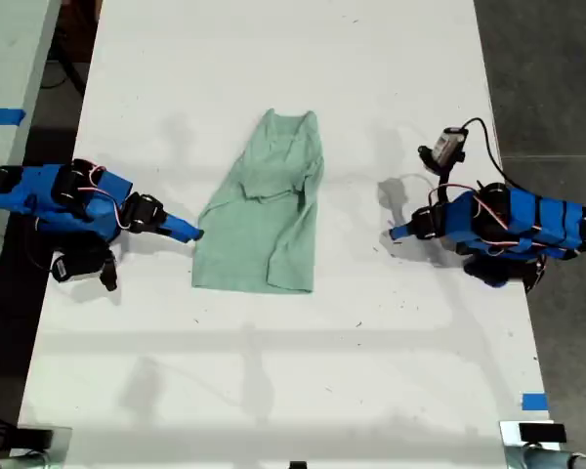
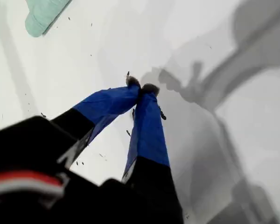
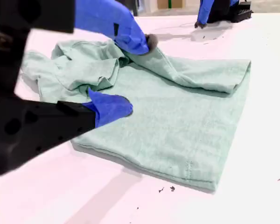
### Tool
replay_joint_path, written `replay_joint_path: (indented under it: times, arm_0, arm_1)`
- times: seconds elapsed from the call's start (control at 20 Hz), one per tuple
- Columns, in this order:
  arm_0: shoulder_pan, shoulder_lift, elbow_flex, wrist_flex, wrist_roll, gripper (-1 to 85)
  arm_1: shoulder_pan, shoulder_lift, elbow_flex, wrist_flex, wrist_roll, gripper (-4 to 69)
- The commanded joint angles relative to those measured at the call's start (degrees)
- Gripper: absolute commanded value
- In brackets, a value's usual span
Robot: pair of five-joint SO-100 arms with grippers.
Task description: Fold t shirt
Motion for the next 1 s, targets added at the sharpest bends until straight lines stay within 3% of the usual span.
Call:
replay_joint_path:
  times: [0.0, 0.15, 0.35, 0.4, 0.45, 0.95]
  arm_0:
    - [0.88, 0.62, 2.37, -0.88, 0.18, 17.3]
    - [-0.26, 0.62, 2.37, -0.88, 0.00, 17.1]
    - [-10.99, 1.32, 2.37, -1.14, 1.32, 14.5]
    - [-11.51, 1.32, 2.37, -1.41, 4.83, 11.2]
    - [-12.48, 1.32, 2.37, -1.14, 3.25, -0.2]
    - [-15.64, 1.32, 2.37, -1.23, 3.52, -0.2]
  arm_1:
    - [-0.62, 0.88, 3.43, 0.09, -0.53, 1.4]
    - [-0.62, 0.88, 3.43, 0.09, -0.53, 1.4]
    - [-0.70, 0.88, 3.43, 0.09, -0.62, 1.4]
    - [-0.70, 0.88, 3.43, 0.09, -0.62, 1.4]
    - [-0.70, 0.88, 3.43, 0.09, -0.62, 1.4]
    - [-0.70, 0.88, 3.43, 0.09, -0.62, 1.4]
